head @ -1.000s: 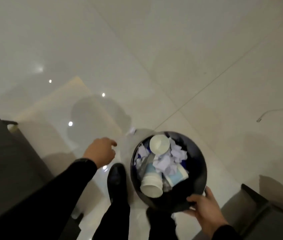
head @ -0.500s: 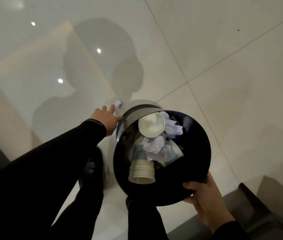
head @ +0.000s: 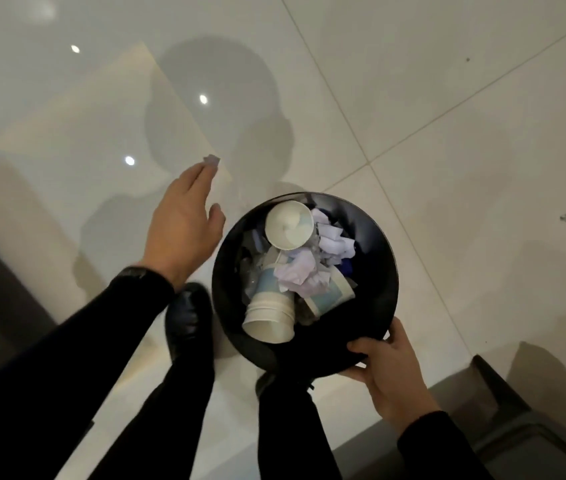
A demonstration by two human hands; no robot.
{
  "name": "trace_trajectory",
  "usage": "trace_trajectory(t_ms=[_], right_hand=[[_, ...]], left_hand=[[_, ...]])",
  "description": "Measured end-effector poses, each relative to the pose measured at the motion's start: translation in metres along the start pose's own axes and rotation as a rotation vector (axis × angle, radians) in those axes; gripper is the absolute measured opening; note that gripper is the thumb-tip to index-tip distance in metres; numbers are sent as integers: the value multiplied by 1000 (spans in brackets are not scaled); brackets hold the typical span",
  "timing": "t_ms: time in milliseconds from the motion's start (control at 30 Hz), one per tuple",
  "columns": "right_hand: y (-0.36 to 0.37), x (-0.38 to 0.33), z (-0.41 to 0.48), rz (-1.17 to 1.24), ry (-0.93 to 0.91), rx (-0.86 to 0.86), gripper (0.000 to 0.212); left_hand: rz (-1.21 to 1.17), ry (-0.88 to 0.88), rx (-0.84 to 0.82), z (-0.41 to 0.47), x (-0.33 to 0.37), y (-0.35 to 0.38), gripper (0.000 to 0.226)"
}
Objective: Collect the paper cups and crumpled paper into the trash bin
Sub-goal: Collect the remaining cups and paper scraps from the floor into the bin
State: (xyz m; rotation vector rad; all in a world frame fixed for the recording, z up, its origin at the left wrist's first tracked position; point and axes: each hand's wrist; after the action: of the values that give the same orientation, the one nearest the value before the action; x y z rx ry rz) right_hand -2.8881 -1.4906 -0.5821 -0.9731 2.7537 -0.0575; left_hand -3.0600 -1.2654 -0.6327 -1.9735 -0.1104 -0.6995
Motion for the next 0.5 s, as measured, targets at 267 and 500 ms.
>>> trace_trajectory(t_ms=[267,500], right_hand=[[48,-36,-111,12,-50,-22,54],[86,-89,-233,-63,-175,-97,50]], left_hand=[[10,585,-170,-86,106,-139,40],[-165,-301,207,-130,101,-264,25]])
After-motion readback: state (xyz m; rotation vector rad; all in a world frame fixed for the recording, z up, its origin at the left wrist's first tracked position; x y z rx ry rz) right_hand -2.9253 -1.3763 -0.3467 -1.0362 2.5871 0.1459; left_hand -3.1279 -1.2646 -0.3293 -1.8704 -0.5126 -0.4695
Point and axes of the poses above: each hand's wrist, its own z-axis towards the middle knuckle, its own y-axis out of the palm, x = y × z, and after that the axes turned 1 degree about y, right-handed
